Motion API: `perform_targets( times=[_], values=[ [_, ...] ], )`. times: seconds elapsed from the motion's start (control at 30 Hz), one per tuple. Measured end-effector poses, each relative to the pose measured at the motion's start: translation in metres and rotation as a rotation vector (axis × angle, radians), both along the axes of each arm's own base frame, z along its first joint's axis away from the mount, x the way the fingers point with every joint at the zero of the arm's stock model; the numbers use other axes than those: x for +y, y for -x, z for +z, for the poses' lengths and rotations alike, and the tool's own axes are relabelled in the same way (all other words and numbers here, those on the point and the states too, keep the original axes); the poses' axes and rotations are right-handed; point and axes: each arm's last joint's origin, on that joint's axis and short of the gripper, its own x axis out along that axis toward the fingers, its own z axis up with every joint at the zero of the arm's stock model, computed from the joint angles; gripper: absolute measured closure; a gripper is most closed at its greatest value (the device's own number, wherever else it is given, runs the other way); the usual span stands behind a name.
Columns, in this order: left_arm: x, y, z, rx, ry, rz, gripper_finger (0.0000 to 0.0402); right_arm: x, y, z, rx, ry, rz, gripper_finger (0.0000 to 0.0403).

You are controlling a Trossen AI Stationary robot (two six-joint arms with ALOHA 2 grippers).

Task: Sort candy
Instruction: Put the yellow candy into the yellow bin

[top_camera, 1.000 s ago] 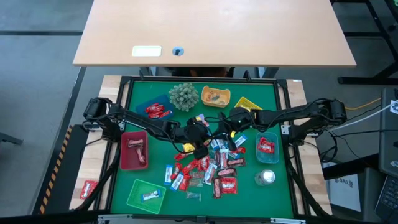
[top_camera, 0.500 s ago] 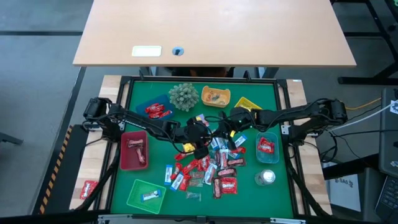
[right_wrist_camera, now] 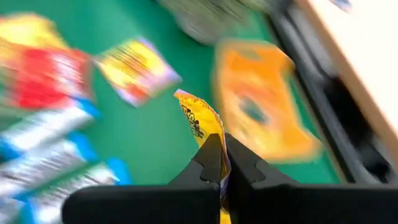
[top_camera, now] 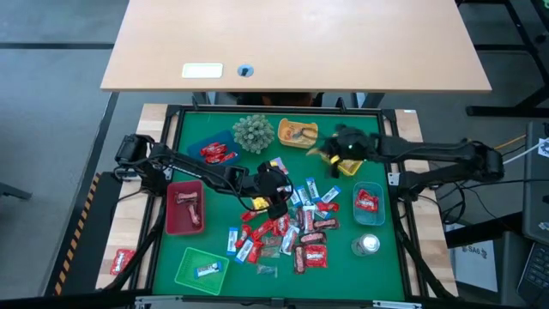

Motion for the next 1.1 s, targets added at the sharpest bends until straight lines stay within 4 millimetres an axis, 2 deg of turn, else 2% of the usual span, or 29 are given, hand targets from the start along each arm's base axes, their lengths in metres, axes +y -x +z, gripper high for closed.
perform_targets(
  times=[0.13,0.27,0.4,0.6,0.7,0.97,1.1],
  values=[
    [0.000,0.000,0.000,0.004,-0.001,-0.001,0.0260,-0.012,0.018,-0.004,0.106,-0.015,-0.151,0.0401],
    [0.000,0.002,-0.002,0.031,-0.005,-0.001,0.0260,-0.017,0.029,-0.011,0.206,-0.062,-0.211,0.0400],
    [0.000,0.006,-0.007,0.090,-0.014,-0.001,0.0260,-0.018,0.034,-0.015,0.269,-0.080,-0.221,0.0400],
    [-0.001,0.016,-0.017,0.252,0.022,-0.066,0.0260,-0.017,0.034,-0.015,0.267,-0.083,-0.218,0.0395],
    [-0.002,0.023,-0.022,0.341,0.048,-0.101,0.0260,-0.017,0.034,-0.015,0.268,-0.082,-0.217,0.0372],
    [-0.017,0.036,-0.029,0.484,0.103,-0.184,0.0260,-0.017,0.034,-0.015,0.269,-0.082,-0.216,0.0267],
    [-0.026,0.043,-0.032,0.536,0.177,-0.136,0.0260,-0.017,0.034,-0.015,0.269,-0.082,-0.216,0.0234]
  ],
)
